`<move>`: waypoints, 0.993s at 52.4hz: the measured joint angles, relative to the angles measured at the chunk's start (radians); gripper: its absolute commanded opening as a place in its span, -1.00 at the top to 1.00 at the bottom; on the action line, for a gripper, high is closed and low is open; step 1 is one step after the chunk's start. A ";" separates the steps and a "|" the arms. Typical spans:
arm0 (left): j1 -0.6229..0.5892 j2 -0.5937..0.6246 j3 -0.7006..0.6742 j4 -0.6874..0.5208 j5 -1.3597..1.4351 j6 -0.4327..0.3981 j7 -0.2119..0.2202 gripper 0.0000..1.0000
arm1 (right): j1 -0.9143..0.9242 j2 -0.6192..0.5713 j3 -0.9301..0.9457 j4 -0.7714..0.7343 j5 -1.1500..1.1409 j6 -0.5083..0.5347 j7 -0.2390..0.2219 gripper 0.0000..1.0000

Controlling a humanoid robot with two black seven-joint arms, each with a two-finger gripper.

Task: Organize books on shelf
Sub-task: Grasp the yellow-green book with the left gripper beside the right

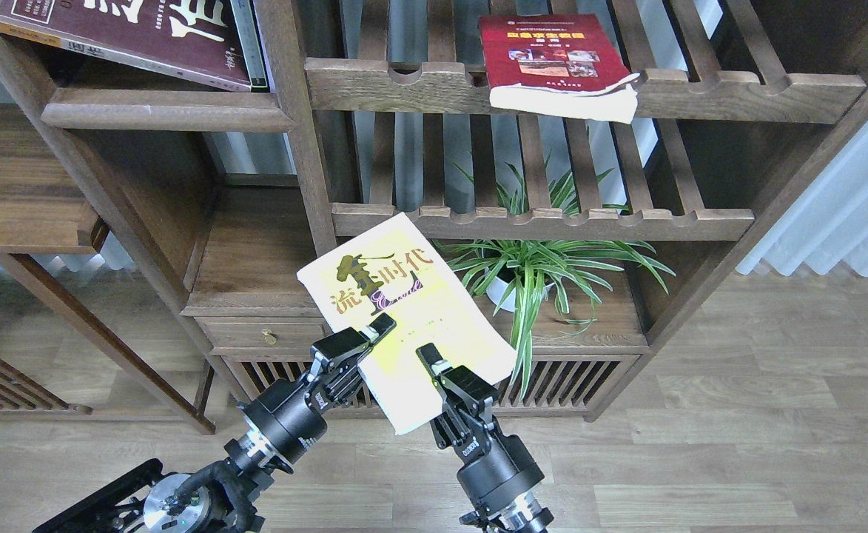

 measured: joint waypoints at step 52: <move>0.002 0.002 -0.001 0.007 -0.001 0.001 -0.002 0.82 | 0.014 0.012 0.043 -0.031 0.006 0.000 0.006 0.08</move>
